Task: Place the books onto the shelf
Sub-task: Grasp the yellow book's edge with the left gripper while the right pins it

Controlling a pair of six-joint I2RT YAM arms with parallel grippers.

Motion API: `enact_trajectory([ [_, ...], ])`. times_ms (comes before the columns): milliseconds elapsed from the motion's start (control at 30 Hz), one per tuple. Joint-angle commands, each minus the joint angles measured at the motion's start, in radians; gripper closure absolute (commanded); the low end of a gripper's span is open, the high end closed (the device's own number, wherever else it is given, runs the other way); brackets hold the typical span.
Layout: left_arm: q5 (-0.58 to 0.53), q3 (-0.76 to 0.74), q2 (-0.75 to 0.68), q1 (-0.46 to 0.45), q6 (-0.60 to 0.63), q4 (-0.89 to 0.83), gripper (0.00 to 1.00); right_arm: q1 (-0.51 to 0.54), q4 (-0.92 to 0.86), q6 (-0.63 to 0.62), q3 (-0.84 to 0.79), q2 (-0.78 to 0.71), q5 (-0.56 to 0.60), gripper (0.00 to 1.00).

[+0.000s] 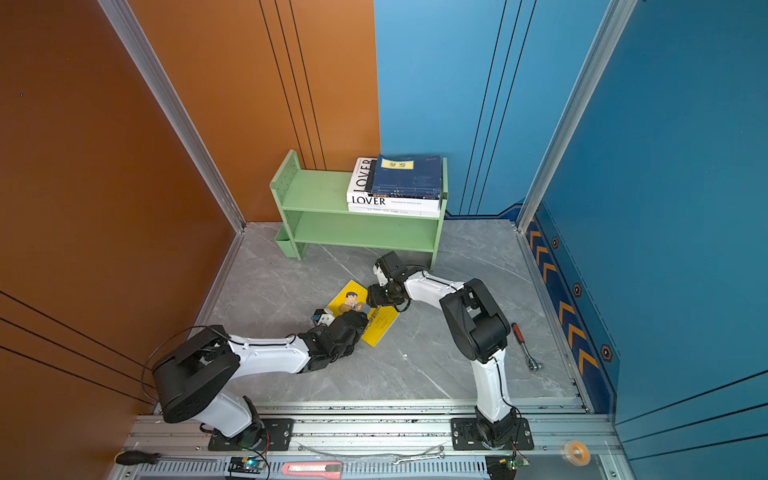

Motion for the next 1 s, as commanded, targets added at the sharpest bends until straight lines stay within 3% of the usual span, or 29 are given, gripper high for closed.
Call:
enact_trajectory([
  [0, 0.037, -0.047, 0.054, 0.016, 0.075, 0.176, 0.20, 0.029, -0.067, -0.011, 0.024, 0.027, -0.085, 0.38],
  [267, 0.096, -0.118, 0.174, 0.032, 0.274, 0.815, 0.33, 0.034, -0.096, -0.020, 0.059, 0.091, -0.156, 0.41],
  [367, 0.082, -0.114, 0.203, 0.024, 0.279, 0.896, 0.33, 0.034, -0.108, -0.026, 0.064, 0.093, -0.155, 0.41],
  [533, 0.021, -0.124, 0.156, 0.011, 0.296, 0.847, 0.32, 0.031, -0.116, -0.033, 0.065, 0.088, -0.141, 0.41],
  [800, 0.023, -0.144, 0.009, 0.014, 0.264, 0.558, 0.30, 0.007, -0.116, -0.027, 0.064, 0.080, -0.124, 0.41],
  [967, 0.022, -0.169, -0.017, 0.014, 0.220, 0.499, 0.43, -0.002, -0.106, -0.019, 0.058, 0.067, -0.122, 0.41],
])
